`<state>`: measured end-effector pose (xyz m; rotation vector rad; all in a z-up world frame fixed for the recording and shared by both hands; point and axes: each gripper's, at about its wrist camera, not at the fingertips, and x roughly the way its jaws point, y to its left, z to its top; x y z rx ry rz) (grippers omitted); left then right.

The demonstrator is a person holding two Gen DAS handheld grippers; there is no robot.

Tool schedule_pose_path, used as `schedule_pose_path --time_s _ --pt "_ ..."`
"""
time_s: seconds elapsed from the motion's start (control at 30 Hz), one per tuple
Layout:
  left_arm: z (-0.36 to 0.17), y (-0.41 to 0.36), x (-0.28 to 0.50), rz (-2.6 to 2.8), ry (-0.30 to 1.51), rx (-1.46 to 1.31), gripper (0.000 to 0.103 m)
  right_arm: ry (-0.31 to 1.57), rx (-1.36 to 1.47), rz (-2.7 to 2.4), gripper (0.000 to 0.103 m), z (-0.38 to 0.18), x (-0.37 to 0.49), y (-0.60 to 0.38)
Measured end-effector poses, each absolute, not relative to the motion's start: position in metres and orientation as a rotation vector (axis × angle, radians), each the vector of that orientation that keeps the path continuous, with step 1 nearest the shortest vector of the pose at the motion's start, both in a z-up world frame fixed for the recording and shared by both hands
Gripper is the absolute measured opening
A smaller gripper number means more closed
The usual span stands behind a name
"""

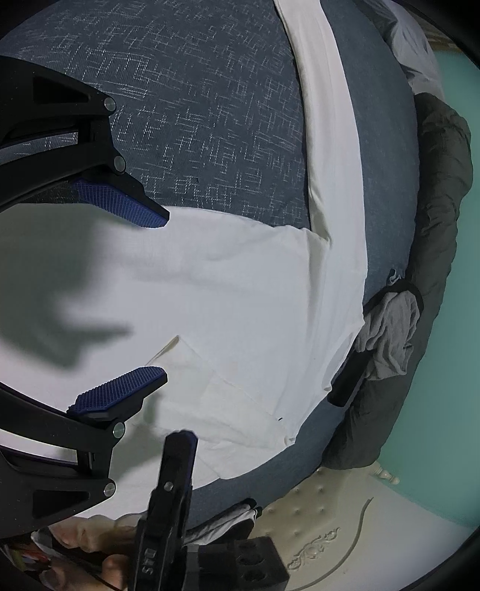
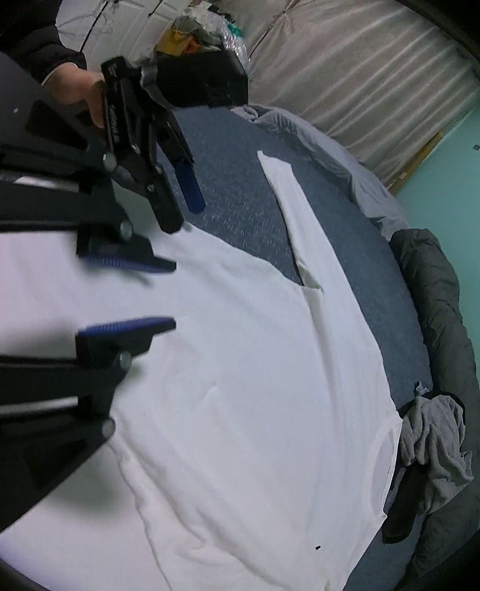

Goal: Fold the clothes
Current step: 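Carry the held sleeve across the shirt body with the right tool, then open the right tool to lay the sleeve on the shirt body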

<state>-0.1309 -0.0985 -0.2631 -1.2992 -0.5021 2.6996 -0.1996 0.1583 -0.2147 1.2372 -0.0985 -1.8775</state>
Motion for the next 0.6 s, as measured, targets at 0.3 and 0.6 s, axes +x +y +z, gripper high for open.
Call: schedule_pose_path --time_s 0.3,0.6 --pt "-0.274 -0.085 -0.145 2.651 -0.465 -1.334 0.081 -0.354 1.191 -1.989 0.03 -0.204 -0.205 0.238" --pt "-0.287 -0.059 -0.169 2.604 -0.342 -1.416 0.081 -0.511 1.222 -2.095 0.032 -0.229 -0.208 0.296"
